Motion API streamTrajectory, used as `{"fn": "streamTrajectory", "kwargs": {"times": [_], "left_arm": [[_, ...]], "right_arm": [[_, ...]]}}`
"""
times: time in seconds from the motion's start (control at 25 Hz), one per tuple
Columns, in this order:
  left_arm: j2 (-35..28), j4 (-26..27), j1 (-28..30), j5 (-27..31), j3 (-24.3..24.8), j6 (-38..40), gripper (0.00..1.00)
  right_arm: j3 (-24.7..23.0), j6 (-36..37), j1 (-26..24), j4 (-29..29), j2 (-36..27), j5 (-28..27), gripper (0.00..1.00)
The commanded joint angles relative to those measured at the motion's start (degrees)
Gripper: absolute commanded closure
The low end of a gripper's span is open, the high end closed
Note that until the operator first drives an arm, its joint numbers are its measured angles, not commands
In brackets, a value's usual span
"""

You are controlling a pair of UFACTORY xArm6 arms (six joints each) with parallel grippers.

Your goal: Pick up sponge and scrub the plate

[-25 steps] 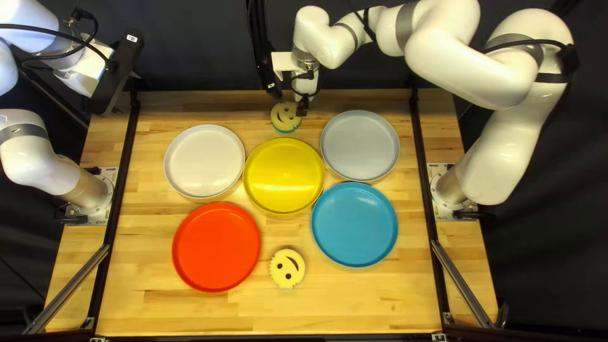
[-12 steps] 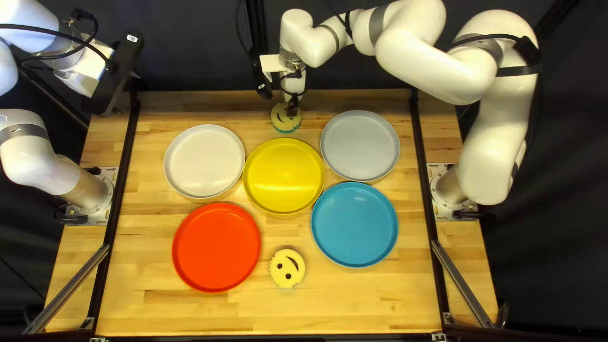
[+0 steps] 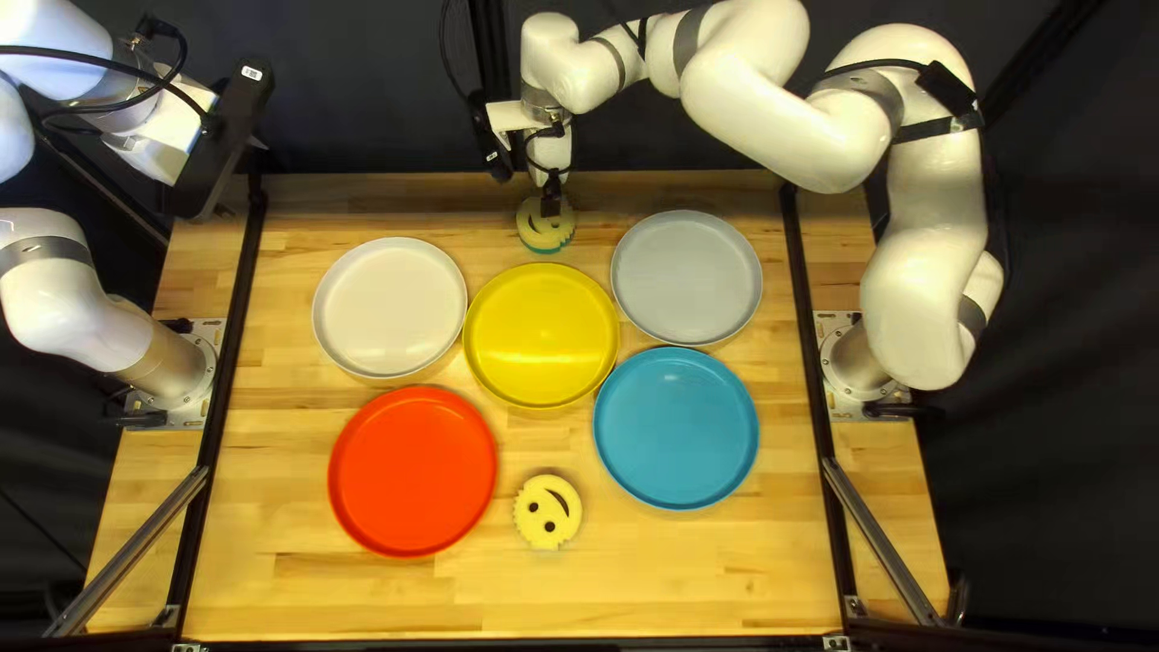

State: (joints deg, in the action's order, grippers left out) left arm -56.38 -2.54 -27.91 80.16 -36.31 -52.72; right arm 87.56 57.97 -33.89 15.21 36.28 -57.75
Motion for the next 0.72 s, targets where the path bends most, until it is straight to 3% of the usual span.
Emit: {"fn": "streamTrajectory", "kwargs": {"times": [0.04,0.16,0.24,0.28,0.32,0.56,0.72], "left_arm": [[0.00,0.00,0.00,0.00,0.00,0.00,0.00],[0.00,0.00,0.00,0.00,0.00,0.00,0.00],[0.00,0.00,0.00,0.00,0.00,0.00,0.00],[0.00,0.00,0.00,0.00,0.00,0.00,0.00],[0.00,0.00,0.00,0.00,0.00,0.00,0.00],[0.00,0.00,0.00,0.00,0.00,0.00,0.00],[0.00,0.00,0.00,0.00,0.00,0.00,0.00]], "right_arm": [[1.04,0.16,0.06,0.14,1.05,-0.31,0.00],[1.15,0.35,-0.02,0.20,1.24,-0.33,0.00],[1.02,0.47,-0.11,0.21,1.24,-0.23,0.19],[0.96,0.48,-0.12,0.22,1.23,-0.18,0.81],[0.91,0.49,-0.12,0.21,1.22,-0.12,0.98],[0.17,0.32,-0.09,-0.05,0.54,0.08,1.00],[-3.56,-0.83,0.33,-0.65,-3.66,0.53,1.00]]}}
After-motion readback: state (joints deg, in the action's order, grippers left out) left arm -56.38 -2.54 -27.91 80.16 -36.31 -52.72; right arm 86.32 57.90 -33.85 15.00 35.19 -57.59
